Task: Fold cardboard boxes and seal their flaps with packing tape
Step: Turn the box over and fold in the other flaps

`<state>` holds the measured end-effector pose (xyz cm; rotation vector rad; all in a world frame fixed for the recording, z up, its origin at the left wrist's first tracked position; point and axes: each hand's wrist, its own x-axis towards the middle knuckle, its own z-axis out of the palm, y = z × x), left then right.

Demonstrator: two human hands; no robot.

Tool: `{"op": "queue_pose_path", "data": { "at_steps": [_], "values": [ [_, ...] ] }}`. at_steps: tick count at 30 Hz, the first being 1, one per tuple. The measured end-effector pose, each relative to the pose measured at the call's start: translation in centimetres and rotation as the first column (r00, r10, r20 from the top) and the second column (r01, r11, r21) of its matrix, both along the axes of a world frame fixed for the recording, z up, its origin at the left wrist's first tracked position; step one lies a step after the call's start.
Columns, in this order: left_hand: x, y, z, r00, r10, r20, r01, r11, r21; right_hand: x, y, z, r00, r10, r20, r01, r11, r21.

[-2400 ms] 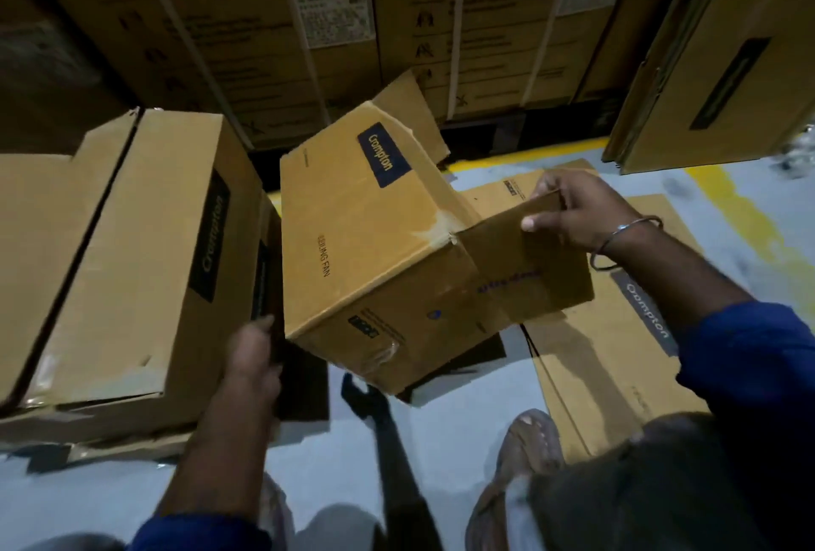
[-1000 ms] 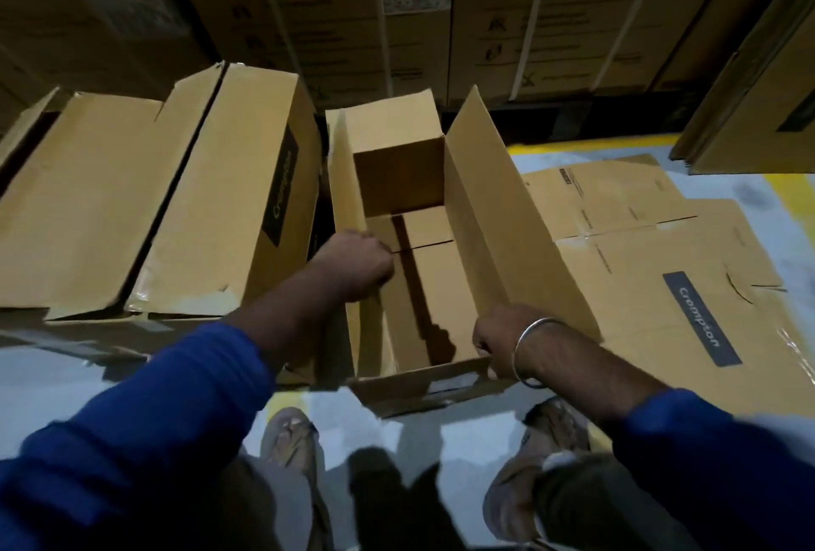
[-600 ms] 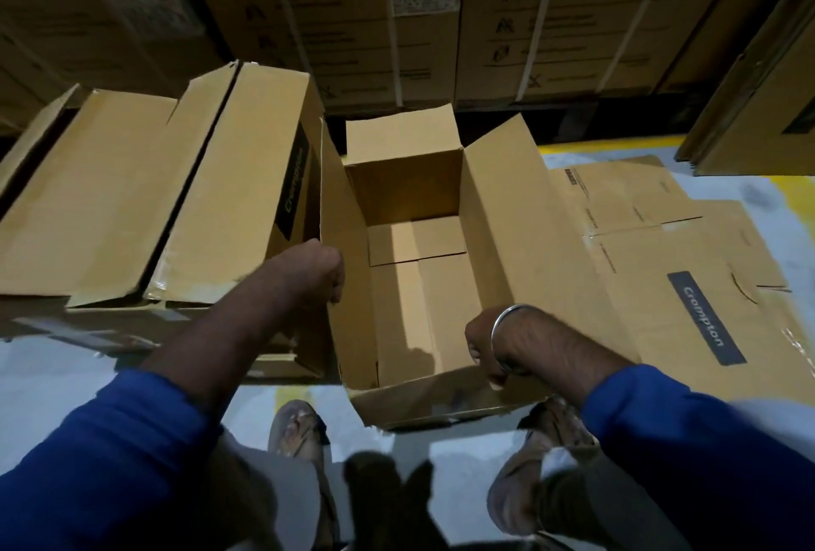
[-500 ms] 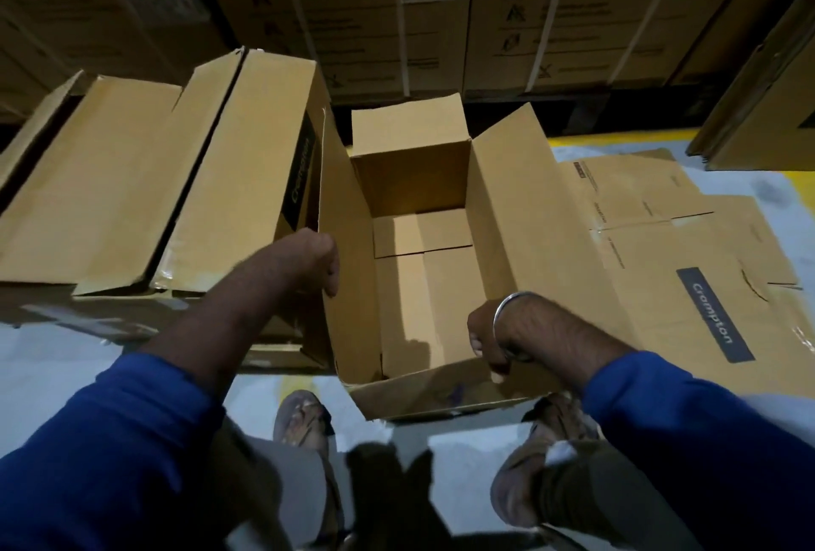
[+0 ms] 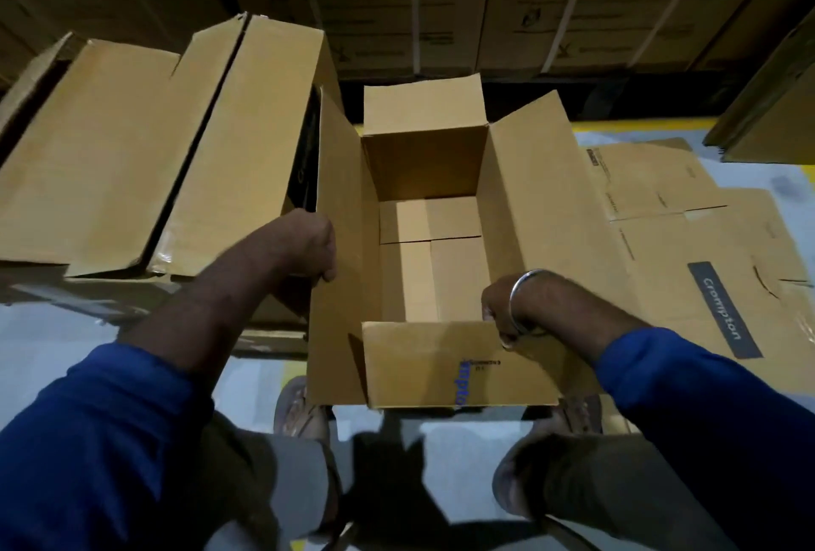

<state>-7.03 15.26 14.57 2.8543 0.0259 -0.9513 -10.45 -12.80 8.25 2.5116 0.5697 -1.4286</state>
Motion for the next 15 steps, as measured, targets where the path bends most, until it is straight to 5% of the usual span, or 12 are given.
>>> {"op": "queue_pose_path", "data": {
  "at_steps": [5,11,15],
  "values": [
    [0.1,0.0,-0.2,0.999,-0.007,-0.048,0.008,1.000,0.028,0.7,-0.6,-4.8,0.986,-0.089,0.138,0.077,0.993,0.088],
    [0.6,0.7,0.0,0.991,-0.089,-0.100,0.093,0.995,0.044,1.9,-1.3,-9.2,0.952,-0.307,0.001,0.299,0.930,0.213],
    [1.3,1.3,-0.5,0.989,-0.101,-0.107,0.100,0.995,-0.013,6.2,-0.6,-8.3,0.810,-0.578,0.104,0.463,0.737,0.493]
  ]
}}
